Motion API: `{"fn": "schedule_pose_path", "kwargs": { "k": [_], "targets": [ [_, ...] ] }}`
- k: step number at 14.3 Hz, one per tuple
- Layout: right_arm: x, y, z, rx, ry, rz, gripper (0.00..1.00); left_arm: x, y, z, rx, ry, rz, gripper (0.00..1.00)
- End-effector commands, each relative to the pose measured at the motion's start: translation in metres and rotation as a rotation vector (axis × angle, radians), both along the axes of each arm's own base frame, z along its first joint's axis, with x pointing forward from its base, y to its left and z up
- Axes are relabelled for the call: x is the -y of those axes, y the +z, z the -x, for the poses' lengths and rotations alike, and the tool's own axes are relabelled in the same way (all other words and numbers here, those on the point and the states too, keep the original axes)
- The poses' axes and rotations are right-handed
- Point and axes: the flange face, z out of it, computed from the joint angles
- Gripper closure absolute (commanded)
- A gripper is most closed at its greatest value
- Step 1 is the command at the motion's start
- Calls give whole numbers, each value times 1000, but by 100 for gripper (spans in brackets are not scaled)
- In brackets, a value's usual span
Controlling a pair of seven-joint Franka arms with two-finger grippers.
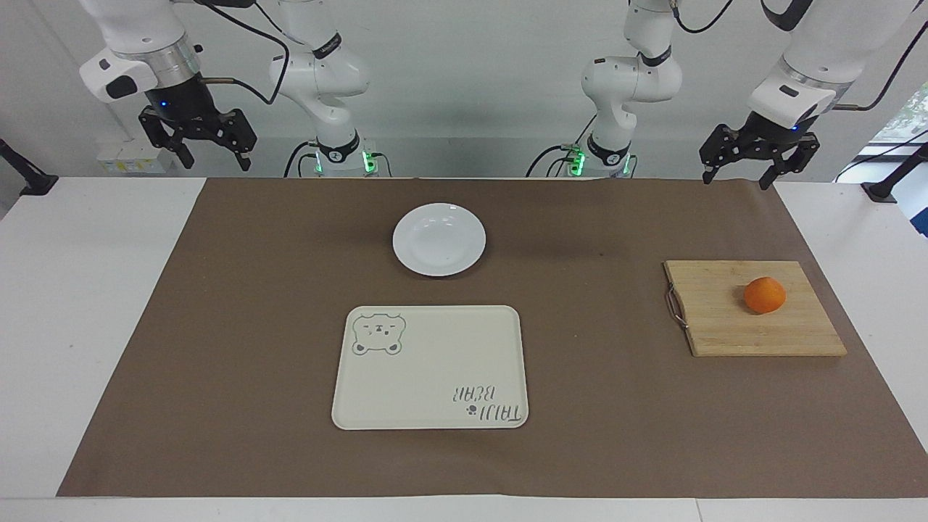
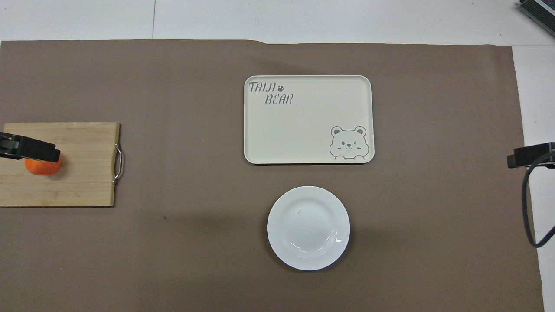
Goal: Place orange and plate with both arms
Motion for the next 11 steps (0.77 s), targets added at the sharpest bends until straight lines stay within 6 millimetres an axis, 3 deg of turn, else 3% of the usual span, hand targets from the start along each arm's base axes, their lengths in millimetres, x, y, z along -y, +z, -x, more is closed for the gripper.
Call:
{"fn": "schedule_pose_path", "kwargs": {
  "k": [1, 11],
  "targets": [
    [0, 0, 7, 0, 4, 6, 0, -2, 3, 6, 9, 2, 13, 0],
    [0, 0, 8, 0, 4, 6, 0, 2, 2, 9, 4, 2, 12, 0]
  ]
}}
